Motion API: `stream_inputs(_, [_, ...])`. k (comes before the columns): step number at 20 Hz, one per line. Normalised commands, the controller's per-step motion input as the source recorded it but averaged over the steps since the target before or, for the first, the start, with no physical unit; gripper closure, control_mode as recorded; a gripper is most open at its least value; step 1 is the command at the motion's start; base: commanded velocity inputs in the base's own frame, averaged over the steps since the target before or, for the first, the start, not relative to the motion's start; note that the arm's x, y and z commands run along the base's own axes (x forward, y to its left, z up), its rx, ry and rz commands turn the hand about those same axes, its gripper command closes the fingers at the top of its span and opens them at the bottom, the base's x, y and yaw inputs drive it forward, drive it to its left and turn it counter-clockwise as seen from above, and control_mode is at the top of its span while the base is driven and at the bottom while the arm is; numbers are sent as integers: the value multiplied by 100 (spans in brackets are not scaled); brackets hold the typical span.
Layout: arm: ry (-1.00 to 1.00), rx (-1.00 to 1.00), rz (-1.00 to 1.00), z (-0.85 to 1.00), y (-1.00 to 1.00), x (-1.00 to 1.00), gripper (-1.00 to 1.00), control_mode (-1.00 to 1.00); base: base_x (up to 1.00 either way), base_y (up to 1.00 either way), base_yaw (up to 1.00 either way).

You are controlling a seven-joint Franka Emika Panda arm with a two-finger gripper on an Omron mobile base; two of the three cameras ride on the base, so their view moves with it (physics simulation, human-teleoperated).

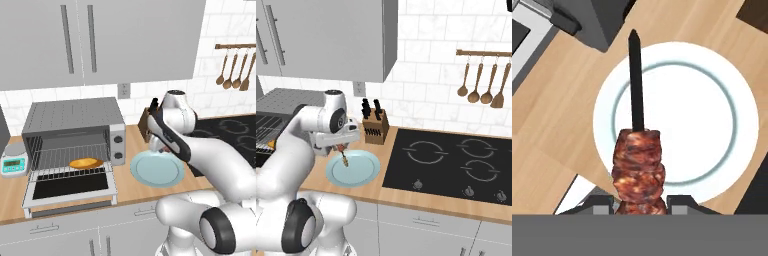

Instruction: Pick up the kebab skewer and baguette bread, and place them inside the toaster oven. Close the toaster oven door and start by setting the timer.

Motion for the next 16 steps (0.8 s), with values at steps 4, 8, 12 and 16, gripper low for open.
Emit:
stream_inputs(4, [0,0,11,100,37,-27,100,-100,0,0,0])
stream_inputs(8, [0,0,12,99,41,-33,100,-100,0,0,0])
stream_inputs(12, [0,0,20,80,59,-11,100,-100,0,0,0])
stream_inputs(16, [0,-3,43,47,69,-8,100,-100,0,0,0])
